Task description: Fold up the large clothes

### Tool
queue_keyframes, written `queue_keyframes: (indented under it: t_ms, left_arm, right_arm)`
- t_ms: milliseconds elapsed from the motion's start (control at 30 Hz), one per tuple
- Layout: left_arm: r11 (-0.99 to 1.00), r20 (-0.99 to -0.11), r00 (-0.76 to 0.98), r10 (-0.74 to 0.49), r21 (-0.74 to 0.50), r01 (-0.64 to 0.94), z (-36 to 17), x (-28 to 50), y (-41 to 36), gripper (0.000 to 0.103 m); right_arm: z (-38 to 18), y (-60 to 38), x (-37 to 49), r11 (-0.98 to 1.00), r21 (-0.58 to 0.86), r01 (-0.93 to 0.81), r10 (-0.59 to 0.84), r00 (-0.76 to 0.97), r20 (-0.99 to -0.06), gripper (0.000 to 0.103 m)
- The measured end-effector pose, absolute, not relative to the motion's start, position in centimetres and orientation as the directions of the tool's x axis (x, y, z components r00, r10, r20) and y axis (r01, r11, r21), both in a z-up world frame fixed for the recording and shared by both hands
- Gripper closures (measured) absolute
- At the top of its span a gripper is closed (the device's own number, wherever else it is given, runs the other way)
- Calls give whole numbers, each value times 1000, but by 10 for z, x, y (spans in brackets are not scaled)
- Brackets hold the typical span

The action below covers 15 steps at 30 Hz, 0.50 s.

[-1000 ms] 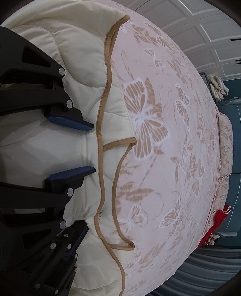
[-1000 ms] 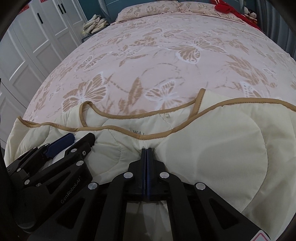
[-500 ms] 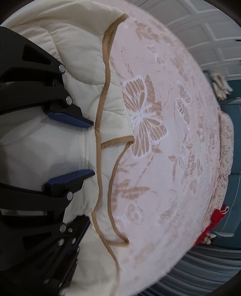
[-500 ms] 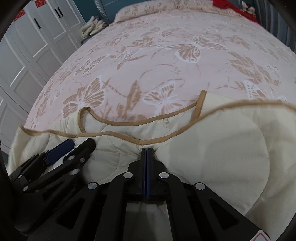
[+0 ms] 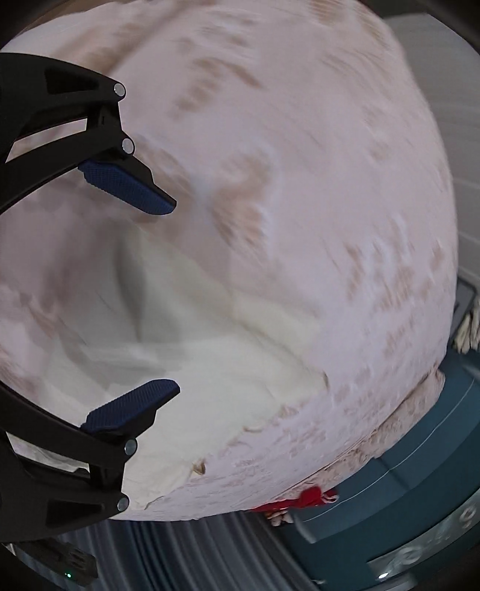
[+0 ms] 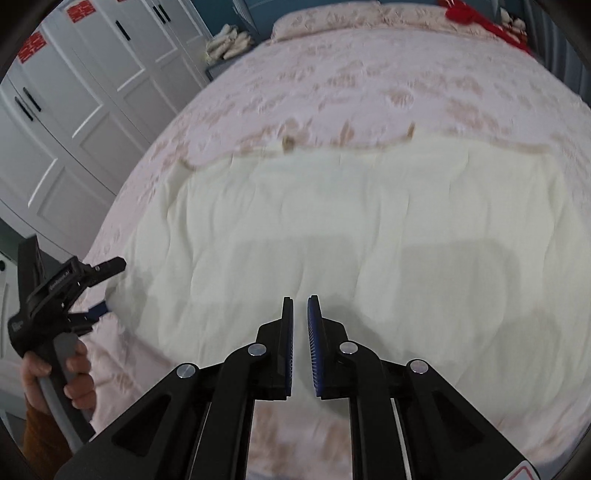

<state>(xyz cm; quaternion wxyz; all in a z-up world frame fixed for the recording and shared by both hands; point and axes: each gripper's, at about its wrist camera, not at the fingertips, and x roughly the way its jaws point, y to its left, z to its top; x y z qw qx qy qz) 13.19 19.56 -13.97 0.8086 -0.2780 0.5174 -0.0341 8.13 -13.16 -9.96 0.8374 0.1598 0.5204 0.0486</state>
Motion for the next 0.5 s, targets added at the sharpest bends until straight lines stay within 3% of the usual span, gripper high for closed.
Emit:
queue_keyframes:
  t_ms: [400,500]
  left_arm:
    - [809,-791,433,-433,-552,-200,-162,126,176,15]
    - [795,-777,422,-467,-578,-185,-159,128,170,34]
  right_arm:
    - [-133,-120,70,950,281,133,207,404,-891,95]
    - [-142,-124,73,943,299,148,222,388,-894,95]
